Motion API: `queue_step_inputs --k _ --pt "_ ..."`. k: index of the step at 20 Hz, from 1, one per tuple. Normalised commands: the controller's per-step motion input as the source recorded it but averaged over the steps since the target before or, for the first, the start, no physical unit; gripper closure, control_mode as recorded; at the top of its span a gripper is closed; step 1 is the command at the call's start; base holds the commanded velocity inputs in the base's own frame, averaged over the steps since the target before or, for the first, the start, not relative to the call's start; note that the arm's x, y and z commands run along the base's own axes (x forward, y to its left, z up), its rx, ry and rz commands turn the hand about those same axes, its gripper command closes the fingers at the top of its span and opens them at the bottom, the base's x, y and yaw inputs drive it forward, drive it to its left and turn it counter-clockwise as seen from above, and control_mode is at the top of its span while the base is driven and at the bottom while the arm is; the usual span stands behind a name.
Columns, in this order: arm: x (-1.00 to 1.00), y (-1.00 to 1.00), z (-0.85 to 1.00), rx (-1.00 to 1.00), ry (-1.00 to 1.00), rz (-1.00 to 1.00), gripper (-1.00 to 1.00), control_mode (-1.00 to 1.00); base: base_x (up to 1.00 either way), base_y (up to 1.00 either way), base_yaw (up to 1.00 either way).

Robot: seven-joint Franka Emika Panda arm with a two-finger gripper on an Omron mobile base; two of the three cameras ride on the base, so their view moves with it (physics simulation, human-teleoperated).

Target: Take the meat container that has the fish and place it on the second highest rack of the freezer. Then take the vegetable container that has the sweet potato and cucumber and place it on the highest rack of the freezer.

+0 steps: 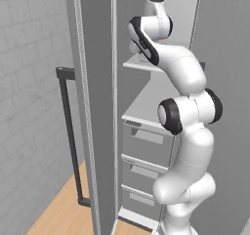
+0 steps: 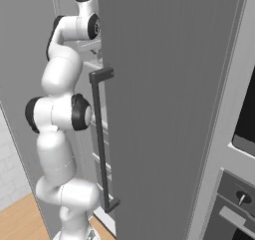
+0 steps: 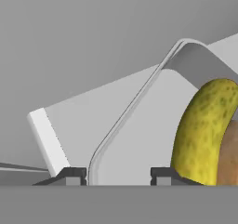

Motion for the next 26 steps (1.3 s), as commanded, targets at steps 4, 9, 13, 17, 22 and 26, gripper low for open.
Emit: queue_step_inputs --k 4,9,13,17,22,26 --pt "-0.61 0.02 -0.09 -0.05 -0.16 0.03 -1.0 -1.0 0.0 0.0 0.0" --pt "-1.0 0.28 -0.06 -0.2 -0.3 0.04 -1.0 -1.0 0.0 0.0 0.0" --pt "-1.0 0.24 0.23 -0.18 -0.38 0.0 -1.0 -1.0 0.0 0.0 0.0" --pt "-1.0 0.04 0.09 -0.05 -0.2 0.0 -1.0 -1.0 0.0 0.0 0.0" --pt "-1.0 0.0 0.0 0.0 -0.06 -0.01 -1.0 -1.0 0.0 0.0 0.0" --pt "-1.0 0.05 0.01 0.0 0.0 -0.1 -1.0 -1.0 0.0 0.0 0.0"
